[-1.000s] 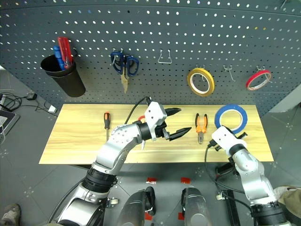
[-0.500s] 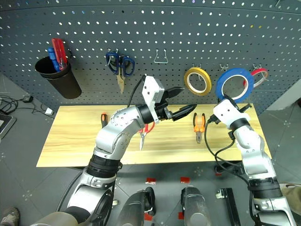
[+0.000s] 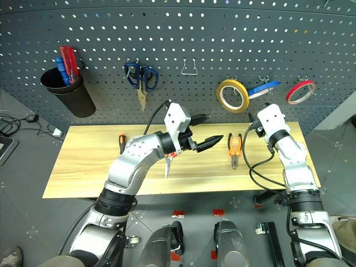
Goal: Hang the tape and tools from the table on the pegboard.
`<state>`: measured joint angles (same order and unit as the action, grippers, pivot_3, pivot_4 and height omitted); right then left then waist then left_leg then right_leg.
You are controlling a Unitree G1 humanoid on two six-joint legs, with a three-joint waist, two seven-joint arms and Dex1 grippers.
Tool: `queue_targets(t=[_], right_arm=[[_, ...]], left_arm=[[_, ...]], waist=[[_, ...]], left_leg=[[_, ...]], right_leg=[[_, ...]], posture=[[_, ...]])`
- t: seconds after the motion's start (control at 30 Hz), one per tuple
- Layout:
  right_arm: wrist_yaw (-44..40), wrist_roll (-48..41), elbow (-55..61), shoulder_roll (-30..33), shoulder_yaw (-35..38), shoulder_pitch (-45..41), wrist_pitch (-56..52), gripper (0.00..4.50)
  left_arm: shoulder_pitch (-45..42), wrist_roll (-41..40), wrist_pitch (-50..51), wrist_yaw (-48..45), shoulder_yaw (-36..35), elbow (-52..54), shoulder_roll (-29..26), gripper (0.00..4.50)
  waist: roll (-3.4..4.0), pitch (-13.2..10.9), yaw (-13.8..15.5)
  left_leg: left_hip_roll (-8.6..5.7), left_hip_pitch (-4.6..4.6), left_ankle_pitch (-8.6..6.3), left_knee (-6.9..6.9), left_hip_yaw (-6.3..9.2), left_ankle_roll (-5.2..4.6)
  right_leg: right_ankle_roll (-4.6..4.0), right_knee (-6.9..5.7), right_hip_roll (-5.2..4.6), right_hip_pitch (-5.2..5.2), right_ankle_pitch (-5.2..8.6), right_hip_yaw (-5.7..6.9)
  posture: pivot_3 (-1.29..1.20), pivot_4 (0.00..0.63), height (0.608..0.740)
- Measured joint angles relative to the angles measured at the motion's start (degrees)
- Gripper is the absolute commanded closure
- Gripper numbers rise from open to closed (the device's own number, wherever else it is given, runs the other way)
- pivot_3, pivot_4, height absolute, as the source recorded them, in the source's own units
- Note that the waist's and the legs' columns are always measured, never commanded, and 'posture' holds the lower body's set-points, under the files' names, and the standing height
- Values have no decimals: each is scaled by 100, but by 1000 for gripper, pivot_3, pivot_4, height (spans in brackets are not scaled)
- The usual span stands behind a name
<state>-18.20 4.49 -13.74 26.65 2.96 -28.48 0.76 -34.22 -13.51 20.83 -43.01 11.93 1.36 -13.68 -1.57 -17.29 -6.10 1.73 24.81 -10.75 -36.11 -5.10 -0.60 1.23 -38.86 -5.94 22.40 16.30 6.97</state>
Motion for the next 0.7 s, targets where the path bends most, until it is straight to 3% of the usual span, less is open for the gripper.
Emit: queue_targets(t=[0.07,0.2,0.3,0.4,0.53,0.7], right_arm=[[61,-135,378,-133,87,317,-266,18],[157,-467,1362,-727,127,1160,-1545,18],[262,-583,1856,-1151,-140,1283,-2636,18],[633,-597,1950,-1649,-225,1017,-3791,18],[1314,-632,1300,-2200,111,15,-5304,18],[1700,-728,55,-2337,487,-762,-5513,18]], left_arm=[[231,193,-207,-186,165,6,-362,227],[693,408,-339,-505,249,4,-941,227],[853,614,-562,-671,261,45,-1334,227],[1182,877,-821,-851,374,67,-1762,227],[1549,1040,-997,-1120,472,172,-2115,227],[1709,1056,-996,-1214,486,511,-2218,227]], waist=[[3,3,1],[3,3,-6],[6,4,-34],[9,5,-35],[10,3,-13],[11,1,127]], left_leg=[[4,-2,0,3,0,1],[7,-2,0,0,0,1],[9,-5,-1,0,1,0],[15,-7,-1,3,4,0],[17,1,0,4,3,-1],[12,7,1,13,-2,2]], right_leg=[[0,0,2,0,0,-1],[-2,-4,2,2,0,-4],[-7,-9,1,4,-3,-7],[-15,-11,4,9,-8,-7],[-27,-13,5,23,-14,-9],[-27,-4,4,28,-13,-9]], posture=[[-289,241,740],[-276,256,740],[-261,268,740],[-242,279,740],[-213,300,740],[-193,310,740]])
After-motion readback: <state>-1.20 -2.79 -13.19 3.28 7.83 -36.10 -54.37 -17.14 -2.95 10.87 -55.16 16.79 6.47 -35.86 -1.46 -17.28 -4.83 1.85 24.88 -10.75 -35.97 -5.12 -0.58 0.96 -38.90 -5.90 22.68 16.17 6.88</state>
